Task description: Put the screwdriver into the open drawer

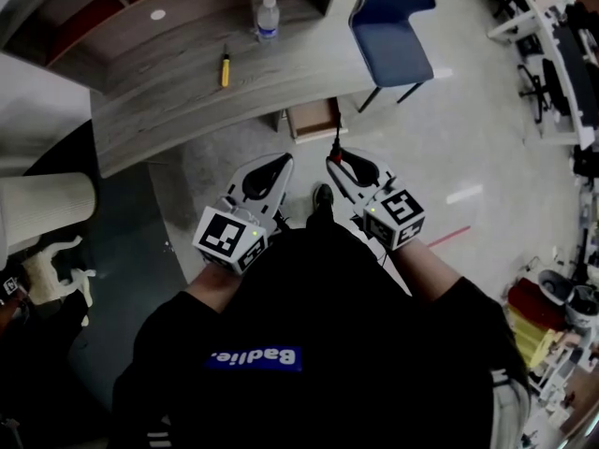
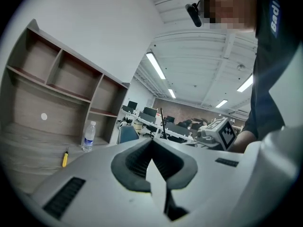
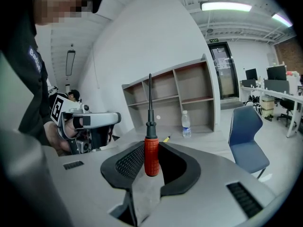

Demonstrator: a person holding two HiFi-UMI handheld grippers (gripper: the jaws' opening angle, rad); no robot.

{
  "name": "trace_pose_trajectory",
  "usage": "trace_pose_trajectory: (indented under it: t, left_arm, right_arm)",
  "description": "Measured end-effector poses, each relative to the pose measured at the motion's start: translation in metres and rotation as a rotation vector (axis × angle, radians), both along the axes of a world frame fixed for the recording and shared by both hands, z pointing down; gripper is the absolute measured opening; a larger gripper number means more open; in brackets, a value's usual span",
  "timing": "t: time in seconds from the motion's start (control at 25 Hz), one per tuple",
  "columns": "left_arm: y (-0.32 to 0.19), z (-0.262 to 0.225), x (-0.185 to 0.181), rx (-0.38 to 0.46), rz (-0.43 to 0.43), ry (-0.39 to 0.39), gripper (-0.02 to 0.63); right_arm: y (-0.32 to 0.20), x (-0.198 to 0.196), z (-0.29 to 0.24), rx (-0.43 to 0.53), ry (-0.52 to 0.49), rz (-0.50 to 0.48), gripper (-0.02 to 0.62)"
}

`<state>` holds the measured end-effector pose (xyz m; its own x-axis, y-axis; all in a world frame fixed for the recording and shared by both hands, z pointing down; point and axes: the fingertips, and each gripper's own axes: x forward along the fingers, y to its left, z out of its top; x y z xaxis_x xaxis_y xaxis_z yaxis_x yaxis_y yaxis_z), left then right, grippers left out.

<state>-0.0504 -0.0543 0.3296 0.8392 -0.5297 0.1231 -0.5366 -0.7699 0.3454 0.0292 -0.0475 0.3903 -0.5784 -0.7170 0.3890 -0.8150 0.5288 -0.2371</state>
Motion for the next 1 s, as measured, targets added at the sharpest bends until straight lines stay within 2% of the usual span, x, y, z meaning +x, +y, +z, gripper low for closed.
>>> trace_pose_trajectory:
  t: [0.76, 1.0]
  left_arm:
    - [-0.041, 0.015, 0.062, -0.019, -0.249, -0.031, 0.002]
    - [-0.047, 0.025, 0.063, -0.023, -0.318, -0.031, 0.002]
  right_arm:
    - [-0.058, 0.058, 0.041, -0.039, 0.009, -0.232, 0.114]
    - [-0.067, 0.06, 0.069, -0.062, 0.051, -0.293, 0.114]
